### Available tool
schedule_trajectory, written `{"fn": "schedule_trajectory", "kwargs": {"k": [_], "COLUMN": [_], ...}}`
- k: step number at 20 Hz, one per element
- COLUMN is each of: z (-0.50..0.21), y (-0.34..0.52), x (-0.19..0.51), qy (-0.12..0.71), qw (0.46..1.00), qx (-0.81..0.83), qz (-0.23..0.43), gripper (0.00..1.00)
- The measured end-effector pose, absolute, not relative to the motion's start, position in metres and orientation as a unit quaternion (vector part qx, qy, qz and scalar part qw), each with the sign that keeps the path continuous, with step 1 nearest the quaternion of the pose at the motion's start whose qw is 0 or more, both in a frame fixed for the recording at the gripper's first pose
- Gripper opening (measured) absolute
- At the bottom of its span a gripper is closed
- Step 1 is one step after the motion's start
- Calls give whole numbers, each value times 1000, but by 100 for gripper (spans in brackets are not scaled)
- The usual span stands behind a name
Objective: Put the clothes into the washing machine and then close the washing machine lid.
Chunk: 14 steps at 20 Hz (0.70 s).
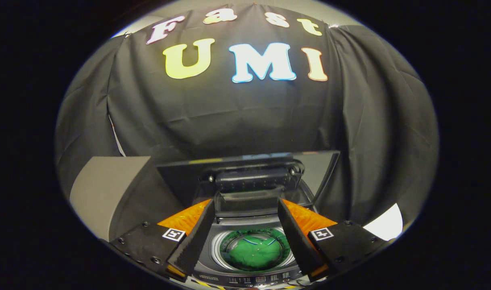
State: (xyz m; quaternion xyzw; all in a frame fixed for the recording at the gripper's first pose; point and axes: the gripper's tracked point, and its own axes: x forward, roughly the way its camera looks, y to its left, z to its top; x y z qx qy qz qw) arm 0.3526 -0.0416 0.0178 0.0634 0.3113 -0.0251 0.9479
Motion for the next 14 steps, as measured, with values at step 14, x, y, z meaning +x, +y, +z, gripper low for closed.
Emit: {"fn": "schedule_trajectory", "kwargs": {"k": [14], "z": [48], "y": [-39], "x": [445], "qy": [283], "qw": [957], "qx": [64], "qz": [-8], "gripper": [97]}}
